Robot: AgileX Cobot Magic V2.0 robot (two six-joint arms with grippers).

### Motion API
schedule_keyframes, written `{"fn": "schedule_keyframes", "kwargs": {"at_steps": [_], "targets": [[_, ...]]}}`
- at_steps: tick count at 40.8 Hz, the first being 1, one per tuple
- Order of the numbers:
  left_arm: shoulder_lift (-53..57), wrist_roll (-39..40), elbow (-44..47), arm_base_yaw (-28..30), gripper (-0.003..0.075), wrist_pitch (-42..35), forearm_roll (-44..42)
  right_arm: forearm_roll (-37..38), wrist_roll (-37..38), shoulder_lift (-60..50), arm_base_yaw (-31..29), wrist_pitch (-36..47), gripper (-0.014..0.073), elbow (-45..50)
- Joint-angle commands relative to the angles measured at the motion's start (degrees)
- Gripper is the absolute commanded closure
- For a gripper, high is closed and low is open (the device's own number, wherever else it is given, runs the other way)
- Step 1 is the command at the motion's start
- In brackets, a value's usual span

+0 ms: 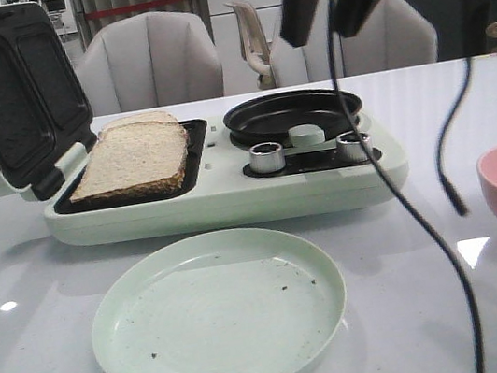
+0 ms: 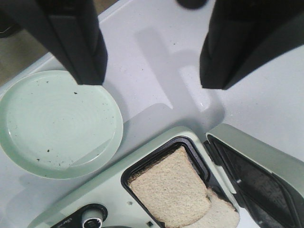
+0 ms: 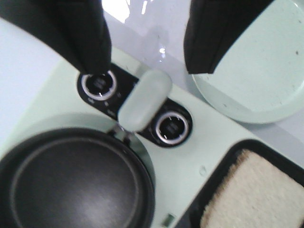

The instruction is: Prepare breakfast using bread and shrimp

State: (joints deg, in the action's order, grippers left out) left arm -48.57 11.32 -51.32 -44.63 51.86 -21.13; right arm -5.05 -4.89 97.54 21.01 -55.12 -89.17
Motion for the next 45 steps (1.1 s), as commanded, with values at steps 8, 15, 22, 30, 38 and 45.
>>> {"fn": "schedule_keyframes", "kwargs": {"at_steps": [8,15,22,30,38,45], "targets": [[0.5,0.1,-1.7,-0.4,0.0241,-3.4,-1.5,4.0,3.6,-20.4,0.0,4.4,0.0130,16.9],[0.5,0.1,-1.7,-0.4,0.0241,-3.4,-1.5,3.9,4.0,-31.0,0.0,7.6,0.0130,28.2],[0.5,0.1,-1.7,-0.4,0.0241,-4.1,1.0,3.8,4.0,-39.1,0.0,8.6,0.0130,37.1],[-1.1,0.1,-2.7,-0.4,0.0309,-3.2,2.4,3.8,4.0,-44.0,0.0,9.3,0.0130,42.4],[-7.3,0.1,-8.7,0.5,0.0483,3.2,-1.6,3.9,4.0,-44.2,0.0,9.3,0.0130,42.5],[-12.5,-0.2,-13.6,8.5,0.0620,3.6,-3.9,3.9,4.0,-44.2,0.0,9.3,0.0130,42.5]]}}
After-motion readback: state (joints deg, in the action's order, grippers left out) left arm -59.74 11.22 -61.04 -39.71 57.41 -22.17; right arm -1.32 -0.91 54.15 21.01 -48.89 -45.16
